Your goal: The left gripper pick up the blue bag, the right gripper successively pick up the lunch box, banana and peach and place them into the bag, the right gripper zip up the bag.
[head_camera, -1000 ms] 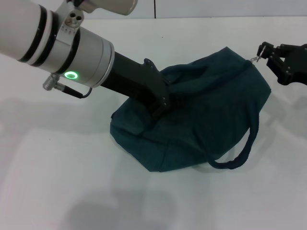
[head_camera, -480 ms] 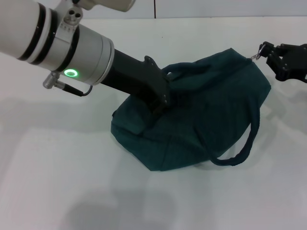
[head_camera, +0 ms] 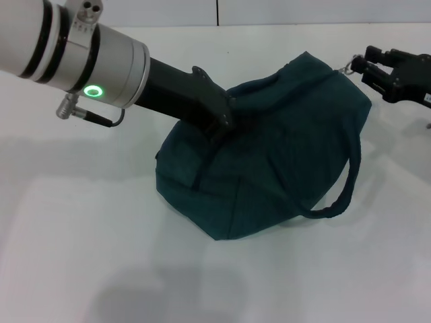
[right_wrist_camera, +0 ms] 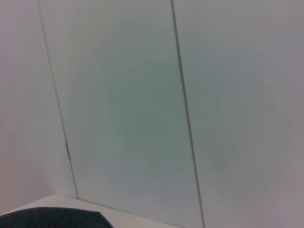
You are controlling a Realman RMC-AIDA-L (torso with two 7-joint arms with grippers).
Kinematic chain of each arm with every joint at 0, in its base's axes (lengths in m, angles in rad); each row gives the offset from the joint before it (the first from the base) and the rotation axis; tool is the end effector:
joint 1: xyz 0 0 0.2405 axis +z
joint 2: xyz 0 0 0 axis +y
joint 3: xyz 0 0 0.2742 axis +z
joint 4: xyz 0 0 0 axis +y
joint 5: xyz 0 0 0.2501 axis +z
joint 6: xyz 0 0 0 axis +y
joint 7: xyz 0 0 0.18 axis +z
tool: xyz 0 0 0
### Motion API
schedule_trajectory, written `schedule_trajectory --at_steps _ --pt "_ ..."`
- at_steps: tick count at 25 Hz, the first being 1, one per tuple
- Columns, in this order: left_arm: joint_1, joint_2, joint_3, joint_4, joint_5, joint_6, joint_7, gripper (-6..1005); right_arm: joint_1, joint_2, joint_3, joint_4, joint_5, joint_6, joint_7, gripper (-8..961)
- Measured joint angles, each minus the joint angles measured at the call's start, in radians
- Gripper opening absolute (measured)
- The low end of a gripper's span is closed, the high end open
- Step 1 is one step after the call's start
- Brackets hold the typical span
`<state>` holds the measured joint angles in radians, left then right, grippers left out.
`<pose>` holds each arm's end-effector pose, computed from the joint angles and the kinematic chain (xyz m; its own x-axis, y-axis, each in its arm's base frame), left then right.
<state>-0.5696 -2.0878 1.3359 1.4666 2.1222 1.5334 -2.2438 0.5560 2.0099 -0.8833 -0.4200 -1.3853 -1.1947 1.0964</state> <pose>-0.1026 0.3917 -0.0344 0.9482 0.2974 0.1115 0.3119 -0.9382 -0.1499 0.2940 0.4486 -0.0183 0.6993 -0.1605 -0.6965 -0.5841 -0.6900 -0.4274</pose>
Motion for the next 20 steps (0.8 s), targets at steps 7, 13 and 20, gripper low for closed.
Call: schedule_trajectory --at_steps 7,13,20 --pt "-0.002 0.000 -0.004 -0.025 -0.001 -0.023 0.000 136 -0.009 -0.008 -0.008 -0.008 -0.008 -0.011 0.020 406" --pt "-0.004 0.002 -0.004 -0.034 -0.001 -0.033 0.002 144 -0.041 -0.013 -0.011 -0.042 -0.041 -0.049 0.091 632" --pt "0.003 0.001 -0.003 -0.038 -0.001 -0.038 0.004 152 -0.078 -0.033 -0.010 -0.090 -0.101 -0.093 0.199 869"
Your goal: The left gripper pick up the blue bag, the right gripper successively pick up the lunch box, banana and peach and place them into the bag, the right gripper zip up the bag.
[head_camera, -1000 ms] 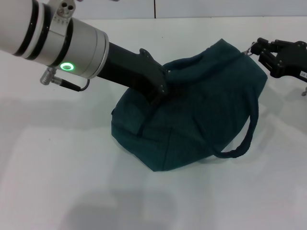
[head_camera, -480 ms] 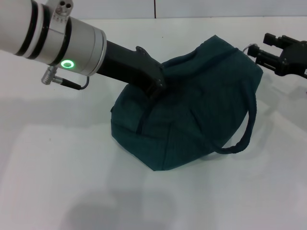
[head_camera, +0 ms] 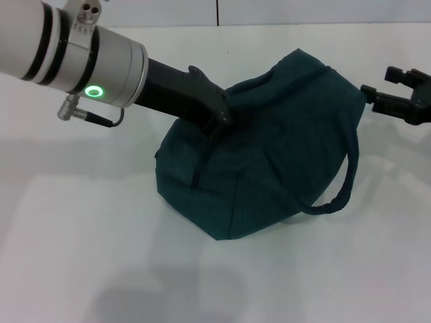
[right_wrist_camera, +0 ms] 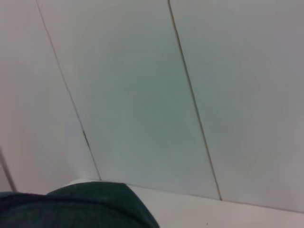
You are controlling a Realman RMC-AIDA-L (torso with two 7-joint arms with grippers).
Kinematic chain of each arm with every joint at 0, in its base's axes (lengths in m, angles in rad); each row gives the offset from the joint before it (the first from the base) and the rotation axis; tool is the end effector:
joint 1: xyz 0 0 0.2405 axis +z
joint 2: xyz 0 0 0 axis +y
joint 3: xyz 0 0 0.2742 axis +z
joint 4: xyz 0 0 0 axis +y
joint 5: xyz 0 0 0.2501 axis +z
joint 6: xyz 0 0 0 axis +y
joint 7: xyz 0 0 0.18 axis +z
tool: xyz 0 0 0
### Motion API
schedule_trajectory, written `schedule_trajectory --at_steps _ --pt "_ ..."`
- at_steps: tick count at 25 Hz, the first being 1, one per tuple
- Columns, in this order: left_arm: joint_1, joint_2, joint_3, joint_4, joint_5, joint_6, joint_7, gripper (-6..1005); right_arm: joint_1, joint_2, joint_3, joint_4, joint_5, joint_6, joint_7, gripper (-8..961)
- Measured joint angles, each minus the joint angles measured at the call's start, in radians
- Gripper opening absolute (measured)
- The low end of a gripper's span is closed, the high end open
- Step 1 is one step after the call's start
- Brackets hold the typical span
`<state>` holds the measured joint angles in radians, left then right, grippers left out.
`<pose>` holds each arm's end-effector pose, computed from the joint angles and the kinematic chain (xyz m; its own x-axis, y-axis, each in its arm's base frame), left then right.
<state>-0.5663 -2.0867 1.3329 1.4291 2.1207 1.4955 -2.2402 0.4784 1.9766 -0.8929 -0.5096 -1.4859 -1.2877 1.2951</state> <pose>-0.1106 0.3984 -0.0375 0.9367 0.3260 0.1282 0.3441 -0.9246 -0.1631 0.3128 0.4237 0.0001 0.6661 -0.2778 -0.6922 -0.6297 -0.7068 -0.3223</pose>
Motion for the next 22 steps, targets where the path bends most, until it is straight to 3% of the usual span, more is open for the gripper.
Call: schedule_trajectory --at_steps 6,15,22 --pt "0.001 0.000 -0.011 -0.075 -0.067 -0.062 0.002 160 -0.042 -0.002 0.010 -0.040 0.009 -0.036 0.002 886" --pt "-0.030 0.001 -0.134 -0.221 -0.208 -0.089 0.027 171 -0.053 0.001 0.011 -0.069 0.011 -0.104 -0.001 886" --pt "-0.016 0.004 -0.207 -0.264 -0.360 -0.074 0.120 454 -0.106 0.002 0.011 -0.161 0.012 -0.216 -0.023 886"
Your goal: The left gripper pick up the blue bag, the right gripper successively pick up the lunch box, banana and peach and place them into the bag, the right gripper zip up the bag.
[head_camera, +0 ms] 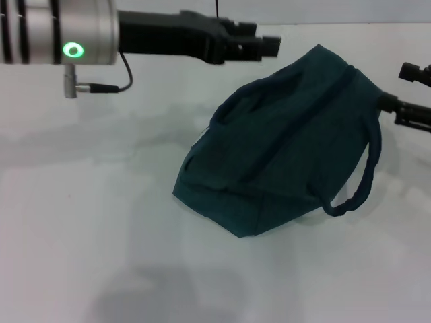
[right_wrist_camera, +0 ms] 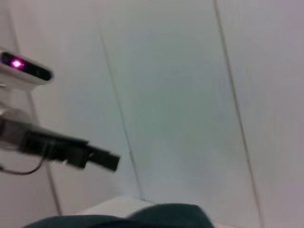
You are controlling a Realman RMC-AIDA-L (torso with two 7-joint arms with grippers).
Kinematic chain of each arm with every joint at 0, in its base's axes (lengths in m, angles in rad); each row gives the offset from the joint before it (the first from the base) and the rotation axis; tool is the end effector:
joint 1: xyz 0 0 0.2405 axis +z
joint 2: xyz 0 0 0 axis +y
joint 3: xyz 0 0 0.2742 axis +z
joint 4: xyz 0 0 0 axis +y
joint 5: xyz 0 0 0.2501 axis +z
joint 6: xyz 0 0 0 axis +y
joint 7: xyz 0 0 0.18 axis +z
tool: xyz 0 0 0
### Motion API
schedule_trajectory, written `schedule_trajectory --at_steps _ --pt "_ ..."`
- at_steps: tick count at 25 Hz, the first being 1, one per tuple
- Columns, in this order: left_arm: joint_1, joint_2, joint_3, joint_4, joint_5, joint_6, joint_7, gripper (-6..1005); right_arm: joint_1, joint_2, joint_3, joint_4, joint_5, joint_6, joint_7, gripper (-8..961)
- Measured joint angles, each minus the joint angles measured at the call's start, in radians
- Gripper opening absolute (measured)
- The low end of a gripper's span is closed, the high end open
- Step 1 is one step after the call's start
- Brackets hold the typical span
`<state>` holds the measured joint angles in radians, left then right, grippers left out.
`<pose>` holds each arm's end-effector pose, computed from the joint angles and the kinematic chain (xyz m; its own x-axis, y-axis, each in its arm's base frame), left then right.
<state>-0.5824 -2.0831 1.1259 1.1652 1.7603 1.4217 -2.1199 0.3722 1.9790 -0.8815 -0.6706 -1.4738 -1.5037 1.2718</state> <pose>-0.1183 0.4287 -0.0096 0.7327 0.4371 0.5216 0.5177 -0.8555 -0.0104 0.3004 0.3856 0.0309 0.6912 -0.1476 -0.7074 -0.4967 -0.8080 -0.3168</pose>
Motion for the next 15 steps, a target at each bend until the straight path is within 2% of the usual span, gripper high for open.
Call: schedule_trajectory --at_steps 3,4,5,11,15 --pt "0.016 0.002 -0.054 -0.001 -0.069 0.069 0.073 600 -0.019 -0.002 0.000 -0.032 0.001 -0.099 -0.044 886" --pt "0.021 0.003 -0.074 -0.002 -0.088 0.096 0.100 621 -0.019 -0.002 0.000 -0.032 0.001 -0.099 -0.044 886" --pt "0.028 0.003 -0.097 -0.002 -0.111 0.130 0.134 641 -0.029 -0.005 0.001 -0.057 -0.004 -0.176 -0.060 886" --pt "0.070 0.005 -0.198 0.005 -0.182 0.303 0.263 765 -0.026 -0.010 -0.007 -0.081 -0.057 -0.316 -0.080 886" --pt "0.112 0.015 -0.219 0.002 -0.185 0.401 0.302 860 -0.009 0.000 -0.011 -0.093 -0.128 -0.381 -0.083 886"
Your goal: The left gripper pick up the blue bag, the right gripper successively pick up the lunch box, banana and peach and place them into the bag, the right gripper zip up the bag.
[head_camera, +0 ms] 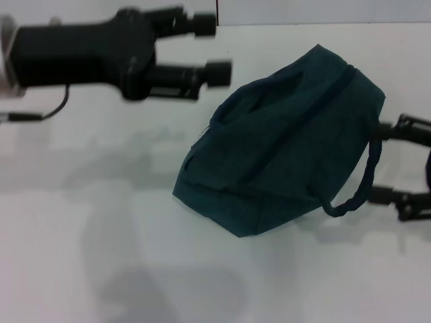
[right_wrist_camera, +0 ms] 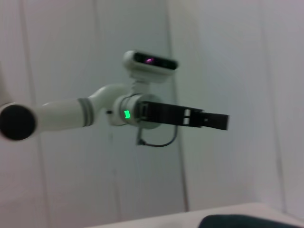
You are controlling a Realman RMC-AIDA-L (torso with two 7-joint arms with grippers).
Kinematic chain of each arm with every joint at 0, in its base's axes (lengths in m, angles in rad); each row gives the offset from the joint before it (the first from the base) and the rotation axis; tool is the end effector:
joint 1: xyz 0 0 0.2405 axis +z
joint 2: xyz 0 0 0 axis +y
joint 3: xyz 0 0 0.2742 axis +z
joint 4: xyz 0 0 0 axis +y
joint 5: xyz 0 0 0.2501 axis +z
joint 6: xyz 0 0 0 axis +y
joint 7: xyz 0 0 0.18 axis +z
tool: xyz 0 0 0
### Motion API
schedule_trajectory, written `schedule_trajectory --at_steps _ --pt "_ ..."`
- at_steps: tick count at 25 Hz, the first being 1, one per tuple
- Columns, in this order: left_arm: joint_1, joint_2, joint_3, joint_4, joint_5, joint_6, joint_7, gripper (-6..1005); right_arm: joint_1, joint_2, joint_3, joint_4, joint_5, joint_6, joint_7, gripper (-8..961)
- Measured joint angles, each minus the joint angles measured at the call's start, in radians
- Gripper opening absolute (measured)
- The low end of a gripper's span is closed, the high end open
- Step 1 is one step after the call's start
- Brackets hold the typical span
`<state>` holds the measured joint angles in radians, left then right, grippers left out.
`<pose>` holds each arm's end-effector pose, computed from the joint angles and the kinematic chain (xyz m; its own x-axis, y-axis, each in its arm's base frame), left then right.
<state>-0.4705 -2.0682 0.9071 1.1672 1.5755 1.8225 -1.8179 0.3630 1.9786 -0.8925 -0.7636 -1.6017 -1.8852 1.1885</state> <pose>-0.1535 0.3651 0.0522 0.7226 0.2067 0.6597 0.2453 -0.9688 0.0349 0.2657 0.3246 0.0276 0.7468 -0.0140 -0.6649 -0.1401 -0.9807 -0.1367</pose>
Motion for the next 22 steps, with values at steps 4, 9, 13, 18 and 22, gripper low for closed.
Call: schedule_trajectory --at_steps 4,9,13,18,22 --pt "0.044 0.004 0.009 -0.006 0.020 0.044 0.016 893 0.015 0.027 -0.010 -0.011 -0.059 -0.008 0.000 886" --pt "0.085 0.000 0.017 -0.054 0.073 0.076 0.069 893 0.028 0.031 -0.072 0.009 -0.062 0.022 -0.003 886" --pt "0.091 0.005 0.019 -0.141 0.086 0.086 0.140 893 0.045 0.032 -0.092 0.035 -0.062 0.035 -0.003 886" --pt "0.108 0.030 0.014 -0.237 0.082 0.089 0.231 893 0.075 0.033 -0.093 0.067 -0.074 0.049 -0.003 886" --pt "0.119 0.036 0.014 -0.241 0.086 0.100 0.238 893 0.085 0.035 -0.095 0.080 -0.078 0.062 -0.003 886"
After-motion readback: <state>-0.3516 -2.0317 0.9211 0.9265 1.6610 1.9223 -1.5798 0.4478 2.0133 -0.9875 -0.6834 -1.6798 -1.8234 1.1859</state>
